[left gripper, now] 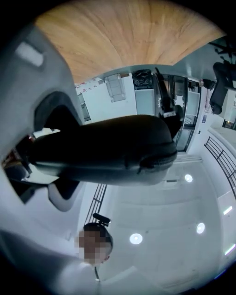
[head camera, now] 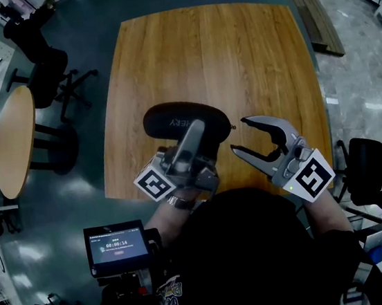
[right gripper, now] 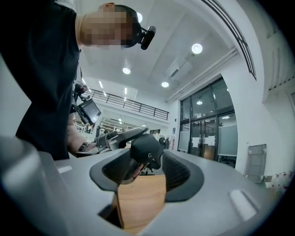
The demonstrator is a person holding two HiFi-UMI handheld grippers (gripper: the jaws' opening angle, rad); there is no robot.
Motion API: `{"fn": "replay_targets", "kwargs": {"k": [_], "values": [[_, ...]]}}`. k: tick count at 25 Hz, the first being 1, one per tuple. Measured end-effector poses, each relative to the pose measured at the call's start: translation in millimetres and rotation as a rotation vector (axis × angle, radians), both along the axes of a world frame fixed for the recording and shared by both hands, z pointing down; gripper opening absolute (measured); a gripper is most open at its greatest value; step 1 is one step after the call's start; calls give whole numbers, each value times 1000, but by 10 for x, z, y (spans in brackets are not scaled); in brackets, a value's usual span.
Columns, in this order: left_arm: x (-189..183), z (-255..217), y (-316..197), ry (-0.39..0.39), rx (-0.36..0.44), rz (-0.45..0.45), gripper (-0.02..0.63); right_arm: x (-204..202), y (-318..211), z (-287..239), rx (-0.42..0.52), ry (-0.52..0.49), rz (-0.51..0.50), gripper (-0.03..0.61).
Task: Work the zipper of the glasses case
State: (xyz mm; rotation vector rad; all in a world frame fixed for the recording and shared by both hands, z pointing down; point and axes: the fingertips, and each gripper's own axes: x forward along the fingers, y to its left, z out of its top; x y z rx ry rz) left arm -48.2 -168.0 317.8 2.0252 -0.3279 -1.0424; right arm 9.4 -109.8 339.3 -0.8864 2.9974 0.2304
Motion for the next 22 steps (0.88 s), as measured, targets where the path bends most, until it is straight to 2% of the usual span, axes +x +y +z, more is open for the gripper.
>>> {"fn": "replay_targets", "kwargs": {"k": [5,8,11,14,17,19,21,22], "values": [[68,18,30,-19,-33,12,270,-251,-63,-21,104,115,34,308],[192,71,79,-65,-41,53,268,-323,-125,2,144,197,31,308],[227,80,118,-100,-28,93,269,-309,-115,0,159,233,-7,303],[240,53,180,-107,18,134,283,-263,-72,-12,120,175,-44,287],[235,16,197,-113,53,144,371,-205,-71,-49,27,60,-53,284],[254,-39,226,-113,81,152,373,-169,-66,-93,-4,1,-60,282],[276,-91,261,-76,85,180,422,-145,-56,-140,9,-24,-62,281],[290,-102,270,-60,78,196,420,-140,-49,-145,35,-7,-57,281]]}}
